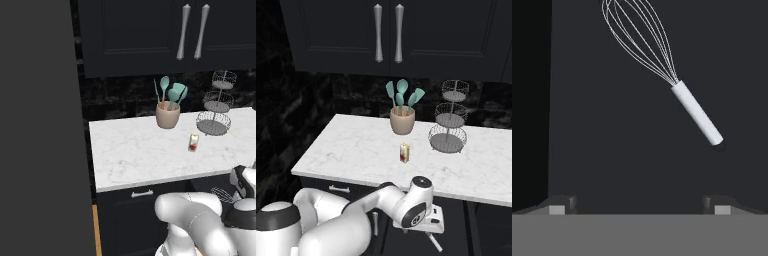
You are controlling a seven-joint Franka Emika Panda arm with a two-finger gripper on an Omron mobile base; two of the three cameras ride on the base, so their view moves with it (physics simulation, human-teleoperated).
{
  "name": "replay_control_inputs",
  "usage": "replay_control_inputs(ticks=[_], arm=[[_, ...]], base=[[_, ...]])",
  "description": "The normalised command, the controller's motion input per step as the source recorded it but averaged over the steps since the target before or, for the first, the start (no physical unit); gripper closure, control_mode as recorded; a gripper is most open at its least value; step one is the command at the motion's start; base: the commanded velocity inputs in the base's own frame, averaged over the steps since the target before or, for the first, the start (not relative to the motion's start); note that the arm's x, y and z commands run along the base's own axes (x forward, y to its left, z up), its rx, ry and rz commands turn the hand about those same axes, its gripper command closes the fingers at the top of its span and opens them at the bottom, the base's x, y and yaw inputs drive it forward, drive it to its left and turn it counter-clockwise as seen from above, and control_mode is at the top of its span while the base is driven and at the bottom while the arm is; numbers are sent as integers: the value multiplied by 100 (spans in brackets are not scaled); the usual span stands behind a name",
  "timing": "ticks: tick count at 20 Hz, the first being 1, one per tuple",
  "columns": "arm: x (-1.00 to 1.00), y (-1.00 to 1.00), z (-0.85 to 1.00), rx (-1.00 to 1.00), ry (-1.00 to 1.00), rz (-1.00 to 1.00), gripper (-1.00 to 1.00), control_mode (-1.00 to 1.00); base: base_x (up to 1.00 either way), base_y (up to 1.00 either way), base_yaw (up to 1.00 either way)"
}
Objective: Pick the whisk from the drawer and place it on the counter.
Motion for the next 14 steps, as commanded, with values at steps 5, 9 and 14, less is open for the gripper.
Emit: replay_control_inputs(ticks=[5, 9, 14], arm=[[27, -23, -42, 0, -6, 0, -100, -100], [27, -30, -15, 0, 0, 0, -100, -100], [6, -34, -1, 0, 0, 0, -100, -100]], base=[[0, 0, 0], [0, 0, 0], [0, 0, 0]])
